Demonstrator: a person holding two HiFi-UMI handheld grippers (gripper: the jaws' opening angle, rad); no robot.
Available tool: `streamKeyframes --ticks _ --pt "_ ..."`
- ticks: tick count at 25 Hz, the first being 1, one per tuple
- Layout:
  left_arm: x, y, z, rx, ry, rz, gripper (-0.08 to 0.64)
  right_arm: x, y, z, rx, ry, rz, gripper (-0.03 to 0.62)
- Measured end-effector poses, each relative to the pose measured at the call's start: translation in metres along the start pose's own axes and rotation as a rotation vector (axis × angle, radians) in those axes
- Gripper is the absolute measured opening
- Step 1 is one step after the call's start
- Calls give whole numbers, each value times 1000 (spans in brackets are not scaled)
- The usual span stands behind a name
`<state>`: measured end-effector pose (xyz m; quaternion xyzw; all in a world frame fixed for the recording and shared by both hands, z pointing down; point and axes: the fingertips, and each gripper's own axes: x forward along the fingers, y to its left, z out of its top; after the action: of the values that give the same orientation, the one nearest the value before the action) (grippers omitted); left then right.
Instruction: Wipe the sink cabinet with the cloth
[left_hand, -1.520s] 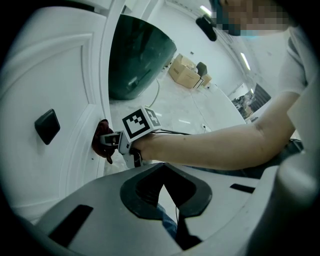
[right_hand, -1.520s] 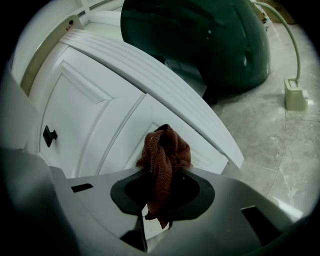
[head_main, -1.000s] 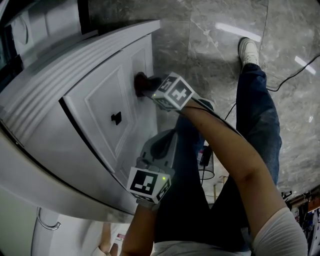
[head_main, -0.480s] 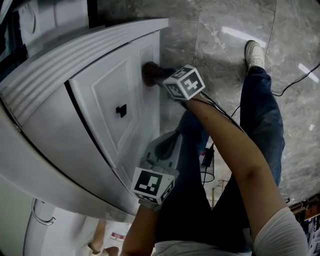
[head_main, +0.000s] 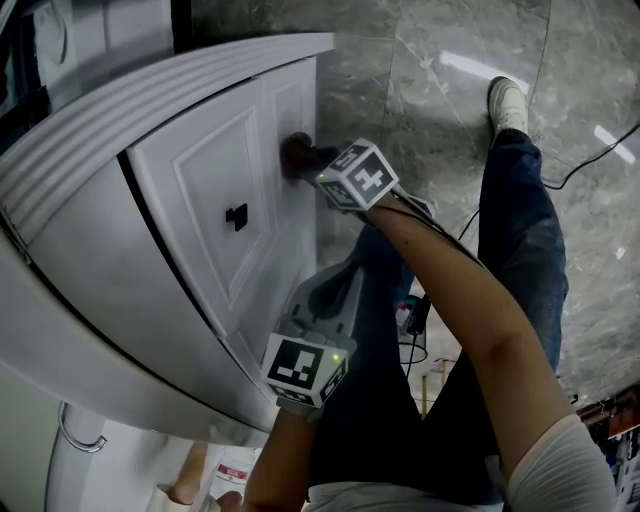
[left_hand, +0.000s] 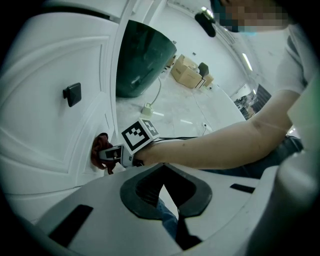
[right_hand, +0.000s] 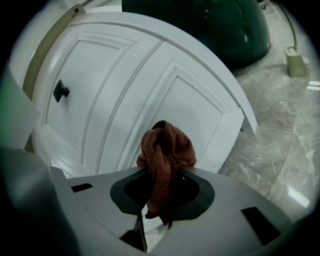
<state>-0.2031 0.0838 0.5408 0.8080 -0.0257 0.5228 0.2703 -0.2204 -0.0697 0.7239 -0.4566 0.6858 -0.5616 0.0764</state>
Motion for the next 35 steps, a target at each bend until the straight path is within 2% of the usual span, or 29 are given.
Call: streamKeyframes --ticks 4,8,16,20,25,30,35 --pt "-2 -4 -1 -5 -6 0 11 11 23 -34 -20 81 41 84" --pt "-1 -4 -6 -8 -7 1 11 15 26 -51 -7 108 51 84" --pt "1 2 -17 -25 -10 18 11 27 -18 -66 2 148 -80 84" --pt "-9 1 -14 -33 -17 20 11 6 -20 -58 16 163 -93 84" --pt "-19 -12 2 -55 -52 19 11 -44 -14 -27 26 125 -107 84" --pt "-28 -26 33 -94 -114 34 11 -108 12 3 -78 142 -100 84" --pt "-45 -43 77 -118 -202 49 11 -166 43 53 -146 131 -111 84"
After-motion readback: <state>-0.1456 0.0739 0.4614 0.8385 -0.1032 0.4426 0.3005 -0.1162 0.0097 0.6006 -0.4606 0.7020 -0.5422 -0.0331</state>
